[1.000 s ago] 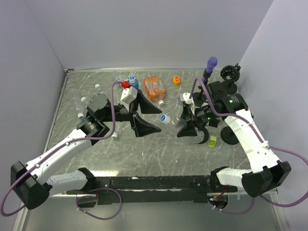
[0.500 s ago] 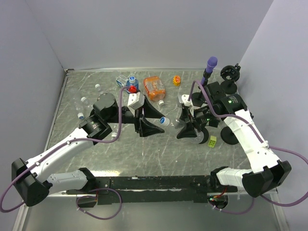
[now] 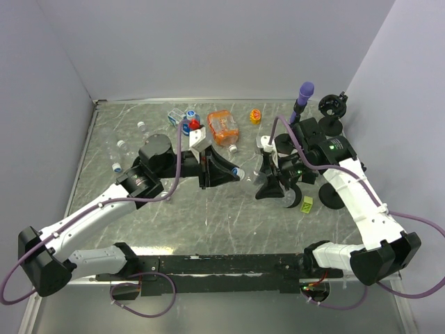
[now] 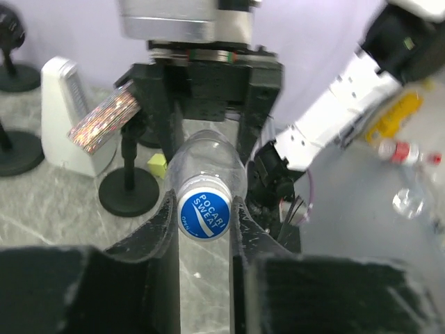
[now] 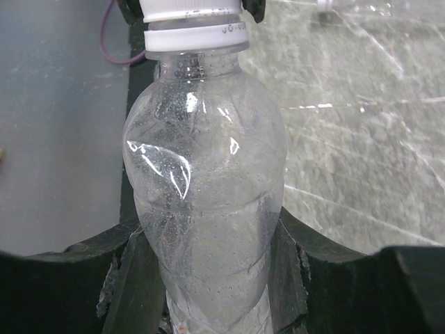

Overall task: Unscrew the bottle caps
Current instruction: Unscrew the bottle cap from the plastic bottle.

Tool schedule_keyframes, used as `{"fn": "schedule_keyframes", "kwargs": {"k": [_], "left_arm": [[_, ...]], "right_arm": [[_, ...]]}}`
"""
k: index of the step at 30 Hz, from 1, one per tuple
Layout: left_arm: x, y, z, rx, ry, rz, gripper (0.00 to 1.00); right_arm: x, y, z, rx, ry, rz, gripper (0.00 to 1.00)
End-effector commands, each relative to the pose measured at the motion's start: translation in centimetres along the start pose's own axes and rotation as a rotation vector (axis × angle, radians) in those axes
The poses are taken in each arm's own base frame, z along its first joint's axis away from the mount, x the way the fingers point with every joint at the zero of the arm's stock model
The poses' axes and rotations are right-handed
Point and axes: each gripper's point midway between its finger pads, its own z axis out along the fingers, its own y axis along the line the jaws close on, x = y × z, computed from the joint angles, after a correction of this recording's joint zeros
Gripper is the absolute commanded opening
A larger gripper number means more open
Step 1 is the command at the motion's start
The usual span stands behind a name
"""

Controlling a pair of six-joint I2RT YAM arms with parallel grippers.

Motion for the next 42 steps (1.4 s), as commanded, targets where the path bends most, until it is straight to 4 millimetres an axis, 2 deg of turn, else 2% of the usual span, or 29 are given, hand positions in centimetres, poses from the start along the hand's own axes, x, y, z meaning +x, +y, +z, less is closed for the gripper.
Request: {"fn": "schedule_keyframes", "kwargs": {"k": [1,5,9,12,14,19,24,25,26,27,29,31,32,34,37,39,42], "left_arm": [[-2.5,1.3,0.4,-0.12,-0.081,-0.178,0.01],[-4.1,3.8,0.6,-0.224,-0.163,-0.478,0.01],[-5.6,6.1,-0.2,-0.319,-0.307,-0.683,0.01],[-6.0,7.9,-0.8,-0.437,-0.346,-0.807,0.01],[-7.1,8.5,-0.8,-0.485,-0.358,-0.852,0.01],[-7.2,9.9,-0.3,-0.582,-0.322,-0.956,0.01],[-7.0,10.6,-0.3,-0.621,-0.304,-0.94,0.01],[-7.3,10.5,-0.4,-0.618,-0.31,-0.919,0.06],[-7.3,10.5,-0.6,-0.617,-0.312,-0.9,0.2],[-7.6,10.3,-0.7,-0.61,-0.324,-0.883,0.44],[-8.2,9.8,-1.3,-0.593,-0.336,-0.829,0.79],[-8.7,9.2,-1.8,-0.57,-0.344,-0.786,0.95],[-9.0,8.8,-2.2,-0.564,-0.35,-0.761,0.99],[-9.2,8.1,-3.0,-0.545,-0.337,-0.699,0.97],[-9.4,5.6,-4.0,-0.443,-0.295,-0.518,0.97],[-8.5,3.4,-4.5,-0.361,-0.227,-0.352,0.97],[-6.8,0.1,-5.1,-0.216,-0.149,-0.206,0.97]], "right_arm": [[-0.9,-2.7,0.1,0.101,-0.001,0.058,0.07],[-1.6,-5.1,-0.4,0.185,0.033,0.113,0.02],[-2.5,-7.0,-0.7,0.246,0.038,0.146,0.01],[-2.8,-8.0,-1.0,0.293,0.04,0.15,0.01],[-2.8,-8.6,-1.1,0.313,0.047,0.151,0.01],[-3.1,-9.4,-1.2,0.333,0.052,0.154,0.0],[-3.4,-10.1,-1.6,0.362,0.059,0.15,0.0],[-3.4,-10.0,-1.6,0.36,0.061,0.15,0.0],[-3.5,-9.9,-1.6,0.357,0.059,0.144,0.0],[-3.4,-9.7,-1.6,0.349,0.06,0.145,0.0],[-3.3,-9.1,-1.4,0.321,0.056,0.139,0.01],[-3.1,-8.5,-1.3,0.298,0.051,0.13,0.01],[-3.0,-8.1,-1.2,0.286,0.052,0.122,0.01],[-2.9,-7.4,-1.1,0.263,0.048,0.107,0.01],[-2.5,-5.9,-1.2,0.22,0.046,0.06,0.01],[-2.1,-4.3,-1.1,0.172,0.038,0.017,0.02],[-1.5,-2.2,-0.8,0.112,0.012,-0.069,0.02]]}}
